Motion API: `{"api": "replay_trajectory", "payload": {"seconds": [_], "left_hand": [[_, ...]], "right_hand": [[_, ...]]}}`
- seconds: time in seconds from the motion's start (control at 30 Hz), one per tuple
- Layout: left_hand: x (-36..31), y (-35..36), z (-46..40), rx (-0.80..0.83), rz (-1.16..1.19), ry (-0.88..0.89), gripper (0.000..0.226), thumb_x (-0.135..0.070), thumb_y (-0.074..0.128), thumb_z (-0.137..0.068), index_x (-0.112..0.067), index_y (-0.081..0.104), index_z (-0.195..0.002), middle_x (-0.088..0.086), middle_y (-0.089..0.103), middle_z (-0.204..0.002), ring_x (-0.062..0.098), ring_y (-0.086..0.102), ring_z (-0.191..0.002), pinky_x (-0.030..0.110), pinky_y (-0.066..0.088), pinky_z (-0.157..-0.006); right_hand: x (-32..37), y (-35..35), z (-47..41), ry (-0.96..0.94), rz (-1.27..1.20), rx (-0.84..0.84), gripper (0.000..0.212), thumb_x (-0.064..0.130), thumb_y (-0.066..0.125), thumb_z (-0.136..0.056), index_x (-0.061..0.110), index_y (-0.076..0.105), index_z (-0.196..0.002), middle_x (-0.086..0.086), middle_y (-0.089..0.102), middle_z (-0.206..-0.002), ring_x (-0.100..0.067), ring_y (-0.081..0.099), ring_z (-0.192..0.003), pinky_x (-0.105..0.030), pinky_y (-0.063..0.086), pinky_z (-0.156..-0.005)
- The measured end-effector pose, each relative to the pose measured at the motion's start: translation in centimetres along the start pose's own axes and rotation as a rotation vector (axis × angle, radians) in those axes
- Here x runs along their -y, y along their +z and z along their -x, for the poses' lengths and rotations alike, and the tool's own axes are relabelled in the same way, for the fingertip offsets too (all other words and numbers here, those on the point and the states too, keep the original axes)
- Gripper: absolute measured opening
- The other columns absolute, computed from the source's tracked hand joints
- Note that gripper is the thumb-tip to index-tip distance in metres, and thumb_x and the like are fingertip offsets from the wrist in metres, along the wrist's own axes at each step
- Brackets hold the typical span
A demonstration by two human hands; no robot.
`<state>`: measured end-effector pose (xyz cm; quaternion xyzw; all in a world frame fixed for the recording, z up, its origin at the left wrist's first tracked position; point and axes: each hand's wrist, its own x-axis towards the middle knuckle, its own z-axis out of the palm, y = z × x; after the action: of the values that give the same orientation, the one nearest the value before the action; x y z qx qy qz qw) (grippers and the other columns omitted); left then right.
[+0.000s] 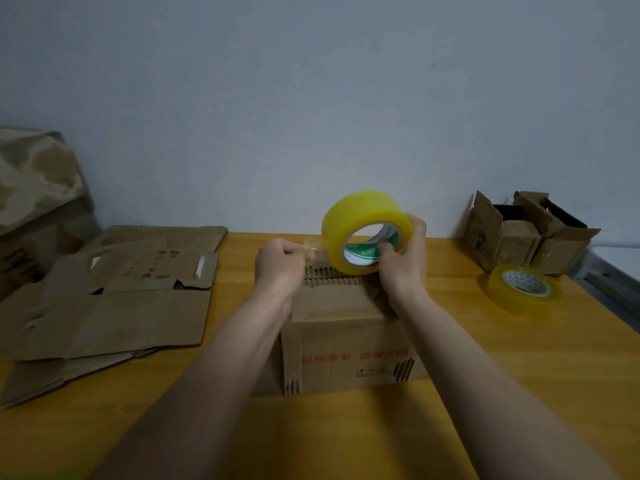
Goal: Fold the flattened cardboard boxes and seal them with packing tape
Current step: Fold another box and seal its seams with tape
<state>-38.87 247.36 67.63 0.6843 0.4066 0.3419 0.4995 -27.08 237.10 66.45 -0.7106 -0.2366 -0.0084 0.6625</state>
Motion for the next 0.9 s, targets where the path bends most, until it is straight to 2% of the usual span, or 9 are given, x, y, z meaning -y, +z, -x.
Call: {"api": "replay_trajectory", "payload": {"seconds": [0.07, 0.17, 0.27, 0.37, 0.47, 0.6, 0.67, 0.8, 0.9], "left_hand": [[0.2, -2.2, 0.1, -0.025, 0.012, -0.041, 0.015, -0.015, 0.058, -0.095, -0.008, 0.070, -0.093, 0.003, 0.064, -0.107, 0.015, 0.053, -0.097, 0.028, 0.037, -0.080], [1.0, -4.6, 0.1, 0.022, 0.122, -0.172, 0.016, -0.017, 0.059, -0.095, -0.012, 0.068, -0.083, 0.009, 0.066, -0.100, 0.024, 0.058, -0.098, 0.038, 0.044, -0.098], [2.7, -4.8, -0.2, 0.073, 0.245, -0.300, 0.021, -0.016, 0.055, -0.097, -0.010, 0.063, -0.079, 0.005, 0.062, -0.083, 0.017, 0.058, -0.081, 0.032, 0.051, -0.084], [3.6, -4.0, -0.4, 0.149, 0.430, -0.376, 0.023, -0.014, 0.045, -0.102, 0.002, 0.055, -0.116, 0.016, 0.065, -0.113, 0.028, 0.061, -0.109, 0.043, 0.049, -0.100], [3.8, -4.1, -0.6, 0.163, 0.454, -0.397, 0.035, -0.017, 0.033, -0.106, -0.002, 0.041, -0.137, 0.018, 0.066, -0.118, 0.029, 0.062, -0.109, 0.042, 0.048, -0.098], [4.6, -4.7, -0.6, 0.155, 0.371, -0.413, 0.027, -0.012, 0.025, -0.104, -0.011, 0.052, -0.100, 0.012, 0.071, -0.108, 0.023, 0.065, -0.102, 0.042, 0.042, -0.102], [5.3, -4.5, -0.4, 0.156, 0.353, -0.438, 0.026, -0.011, 0.028, -0.102, -0.014, 0.053, -0.095, 0.009, 0.071, -0.106, 0.021, 0.064, -0.103, 0.043, 0.038, -0.105], [6.9, -3.1, 0.0, 0.178, 0.307, -0.493, 0.024, -0.012, 0.043, -0.096, -0.010, 0.067, -0.094, 0.006, 0.066, -0.083, 0.016, 0.059, -0.071, 0.031, 0.045, -0.069], [7.4, -1.9, 0.3, 0.224, 0.280, -0.521, 0.030, -0.021, 0.048, -0.094, -0.004, 0.067, -0.112, 0.014, 0.068, -0.094, 0.022, 0.063, -0.072, 0.025, 0.041, -0.051]], "right_hand": [[0.0, -0.2, 0.0, -0.036, 0.051, -0.003, 0.052, -0.003, 0.041, -0.095, 0.024, 0.032, -0.140, 0.005, 0.050, -0.098, -0.013, 0.051, -0.088, -0.011, 0.039, -0.063], [0.1, 0.2, 0.2, -0.077, 0.128, 0.034, 0.057, 0.001, 0.039, -0.097, 0.030, 0.024, -0.144, 0.012, 0.048, -0.089, -0.010, 0.052, -0.078, -0.023, 0.041, -0.065], [0.1, 0.8, 0.1, -0.058, 0.129, 0.070, 0.057, 0.008, 0.041, -0.099, 0.028, 0.019, -0.148, 0.008, 0.048, -0.100, -0.013, 0.050, -0.086, -0.027, 0.038, -0.077], [-0.2, 1.0, -0.4, 0.011, 0.119, 0.091, 0.056, 0.016, 0.049, -0.098, 0.021, 0.023, -0.147, 0.001, 0.047, -0.120, -0.015, 0.048, -0.104, -0.028, 0.039, -0.083], [-0.1, 1.3, -0.3, -0.017, 0.147, 0.140, 0.055, 0.015, 0.055, -0.095, 0.020, 0.029, -0.143, -0.003, 0.047, -0.129, -0.019, 0.050, -0.114, -0.032, 0.044, -0.093], [0.9, 2.2, -0.1, -0.119, 0.219, 0.169, 0.053, 0.014, 0.049, -0.098, 0.018, 0.023, -0.144, -0.002, 0.042, -0.133, -0.017, 0.047, -0.115, -0.034, 0.040, -0.100], [1.0, 2.6, 0.0, -0.136, 0.234, 0.169, 0.053, 0.013, 0.049, -0.097, 0.019, 0.023, -0.142, -0.005, 0.042, -0.137, -0.021, 0.047, -0.119, -0.037, 0.042, -0.099], [0.8, 2.6, 0.3, -0.153, 0.244, 0.158, 0.051, 0.011, 0.051, -0.096, 0.018, 0.026, -0.141, -0.003, 0.048, -0.124, -0.019, 0.052, -0.110, -0.032, 0.044, -0.091], [0.7, 2.3, 0.6, -0.152, 0.233, 0.142, 0.050, 0.011, 0.051, -0.097, 0.018, 0.028, -0.140, 0.000, 0.047, -0.116, -0.016, 0.051, -0.104, -0.029, 0.043, -0.087]]}}
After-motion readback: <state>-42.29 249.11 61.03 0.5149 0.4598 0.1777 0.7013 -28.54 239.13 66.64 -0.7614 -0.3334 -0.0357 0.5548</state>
